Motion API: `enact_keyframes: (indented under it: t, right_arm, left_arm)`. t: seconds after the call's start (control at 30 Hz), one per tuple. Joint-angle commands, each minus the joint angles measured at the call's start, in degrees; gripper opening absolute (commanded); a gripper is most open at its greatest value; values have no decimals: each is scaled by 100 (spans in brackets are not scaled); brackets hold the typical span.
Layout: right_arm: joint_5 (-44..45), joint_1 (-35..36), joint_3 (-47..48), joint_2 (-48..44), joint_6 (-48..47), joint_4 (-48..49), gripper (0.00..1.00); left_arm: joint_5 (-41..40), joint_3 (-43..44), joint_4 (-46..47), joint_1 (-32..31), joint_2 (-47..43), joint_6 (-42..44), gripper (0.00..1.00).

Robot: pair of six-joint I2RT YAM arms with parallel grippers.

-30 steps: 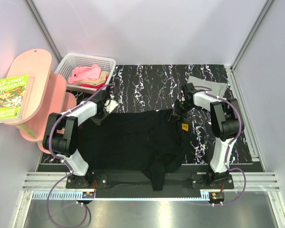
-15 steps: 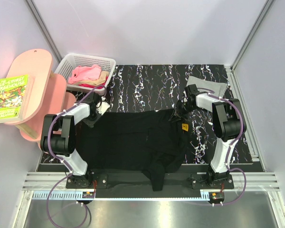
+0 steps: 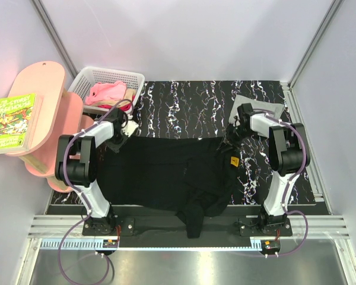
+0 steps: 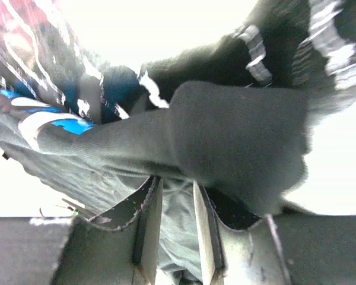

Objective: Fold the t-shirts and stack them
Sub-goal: Fold the tshirt

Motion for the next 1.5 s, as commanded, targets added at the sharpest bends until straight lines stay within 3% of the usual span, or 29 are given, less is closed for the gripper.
enact_keyframes:
  t: [0.0, 0.13, 0.2, 0.37, 0.43, 0.53, 0.63, 0.73, 0.97, 1.17, 1.47]
  right_arm:
    - [714, -396, 1143, 611, -387, -596, 34]
    - [592, -493, 2663, 1316, -537, -1114, 35]
    - [582, -485, 3534, 1571, -529, -1247, 41]
    - [1056, -283, 4924, 1476, -739, -1958, 68]
    - [1563, -46, 4960, 1082, -958, -2222, 89]
    - [2232, 507, 4061, 169, -1030, -2320, 100]
    - [2804, 1201, 2621, -1035, -784, -2189, 100]
    - [2728, 1773, 1153, -2126, -205, -1996, 100]
    - [2683, 3074, -962, -4085, 1026, -1652, 100]
    - [2367, 4188, -1877, -4150, 1835, -1741, 100]
    - [2270, 5816, -2124, -3562, 2583, -1740, 100]
  left_arm:
    - [425, 472, -65, -114, 421, -306, 30]
    - [460, 1007, -197, -492, 588, -526, 30]
    - [487, 1193, -302, -642, 676, -649, 31]
    - [408, 1370, -373, -695, 502, -658, 30]
    - [268, 1247, -338, -678, 352, -597, 30]
    - [188, 1080, -355, -616, -104, -526, 30]
    - [301, 948, -583, -599, -877, -430, 31]
    - [608, 632, -856, -607, -1886, -254, 34]
    - [1207, -317, -1190, -572, -2707, 89, 35]
    - [1111, -661, -1199, -563, -2593, -51, 34]
    - [988, -748, -1287, -642, -2408, -8, 34]
